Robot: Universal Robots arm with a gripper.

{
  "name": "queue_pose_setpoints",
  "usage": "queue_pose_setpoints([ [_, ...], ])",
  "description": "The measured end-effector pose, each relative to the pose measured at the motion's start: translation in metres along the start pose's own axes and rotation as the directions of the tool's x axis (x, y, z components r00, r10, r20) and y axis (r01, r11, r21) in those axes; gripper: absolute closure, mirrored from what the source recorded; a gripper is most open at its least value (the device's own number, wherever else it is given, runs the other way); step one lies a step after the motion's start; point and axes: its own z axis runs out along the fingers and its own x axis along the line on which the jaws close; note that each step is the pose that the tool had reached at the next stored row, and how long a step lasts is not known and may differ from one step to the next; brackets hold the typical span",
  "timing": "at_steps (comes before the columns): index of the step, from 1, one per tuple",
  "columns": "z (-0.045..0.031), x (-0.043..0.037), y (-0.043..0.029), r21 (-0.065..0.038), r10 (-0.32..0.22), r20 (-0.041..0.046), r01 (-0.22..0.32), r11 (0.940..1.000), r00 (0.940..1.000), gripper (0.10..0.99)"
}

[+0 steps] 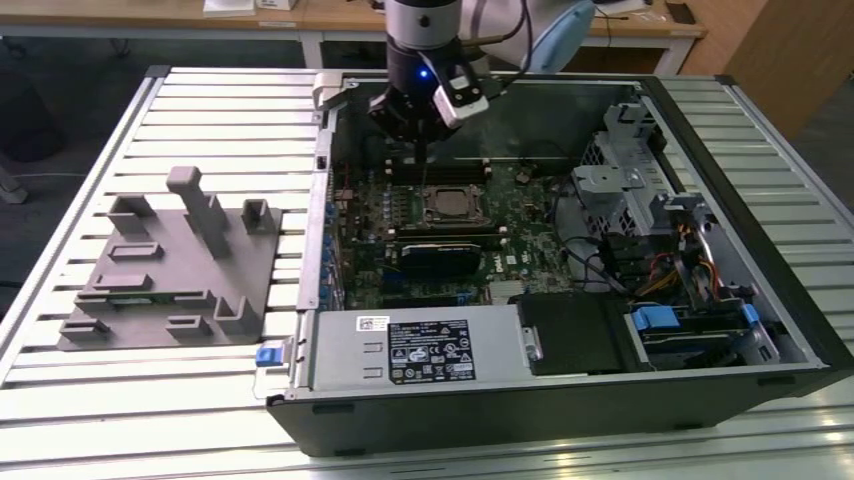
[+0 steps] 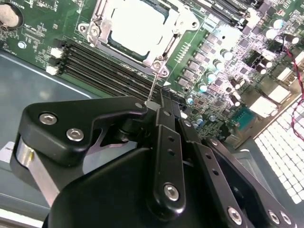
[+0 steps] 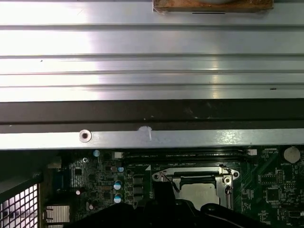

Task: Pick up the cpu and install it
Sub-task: 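Install the first cpu locking lever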

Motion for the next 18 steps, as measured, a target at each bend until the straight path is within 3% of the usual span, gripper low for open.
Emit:
queue_pose_setpoints([
  [18,0.0011,-0.0091,0.0003,-0.001,0.0,-0.0001,0.0,1.0,1.0,0.98],
])
